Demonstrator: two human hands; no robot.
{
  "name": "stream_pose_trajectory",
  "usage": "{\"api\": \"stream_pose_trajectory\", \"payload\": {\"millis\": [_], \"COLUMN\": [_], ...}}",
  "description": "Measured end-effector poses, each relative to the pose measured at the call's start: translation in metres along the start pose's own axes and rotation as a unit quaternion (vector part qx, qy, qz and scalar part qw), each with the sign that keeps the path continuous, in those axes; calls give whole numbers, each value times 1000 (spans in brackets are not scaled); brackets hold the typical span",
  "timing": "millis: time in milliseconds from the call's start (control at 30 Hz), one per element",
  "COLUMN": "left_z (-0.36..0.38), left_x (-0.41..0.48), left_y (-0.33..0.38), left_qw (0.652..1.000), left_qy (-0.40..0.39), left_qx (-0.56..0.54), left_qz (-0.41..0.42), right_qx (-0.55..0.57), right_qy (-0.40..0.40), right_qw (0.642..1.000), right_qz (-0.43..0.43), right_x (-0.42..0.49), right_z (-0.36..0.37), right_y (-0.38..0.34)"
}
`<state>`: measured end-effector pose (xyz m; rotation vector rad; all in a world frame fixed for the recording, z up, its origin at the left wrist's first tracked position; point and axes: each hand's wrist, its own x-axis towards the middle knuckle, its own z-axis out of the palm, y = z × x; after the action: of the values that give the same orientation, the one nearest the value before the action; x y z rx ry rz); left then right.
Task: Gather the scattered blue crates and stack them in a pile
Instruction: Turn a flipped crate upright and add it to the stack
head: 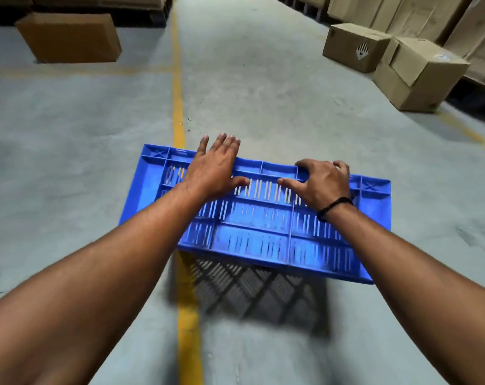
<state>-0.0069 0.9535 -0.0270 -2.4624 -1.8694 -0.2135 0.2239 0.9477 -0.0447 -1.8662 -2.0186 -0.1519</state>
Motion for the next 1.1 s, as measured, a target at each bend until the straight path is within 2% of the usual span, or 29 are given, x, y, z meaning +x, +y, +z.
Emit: {"api": "stream_pose_trajectory", "payload": {"millis": [100,267,400,533,767,867,933,1100], "left_z": [-5,9,31,66,111,127,134,149], "left_x": [12,17,7,-11,-57,-74,-77,-70], "left_y": [4,17,34,56,107,123,131,122], "left_qw": [999,988,987,996,998,990,989,990], "left_qy": [-12,123,153,83,-37,-108,-105,-87], "left_qx": [-51,-96,-56,-16,-19,56,70,-44], "left_qz": [13,14,11,25,53,70,73,102], "right_qx": [7,-8,-19,-20,-43,-62,-82,-91], "right_qy": [28,99,111,73,11,-14,-36,-55], "right_qw": [1000,994,991,994,998,997,995,993], "right_qz": [-9,-50,-77,-79,-49,-47,-35,-49], "right_x": [-4,1,-8,-44,-120,-145,-152,-147], "right_z": [1,-1,15,48,88,100,103,100], "right_y": [3,18,40,64,108,118,123,121]}}
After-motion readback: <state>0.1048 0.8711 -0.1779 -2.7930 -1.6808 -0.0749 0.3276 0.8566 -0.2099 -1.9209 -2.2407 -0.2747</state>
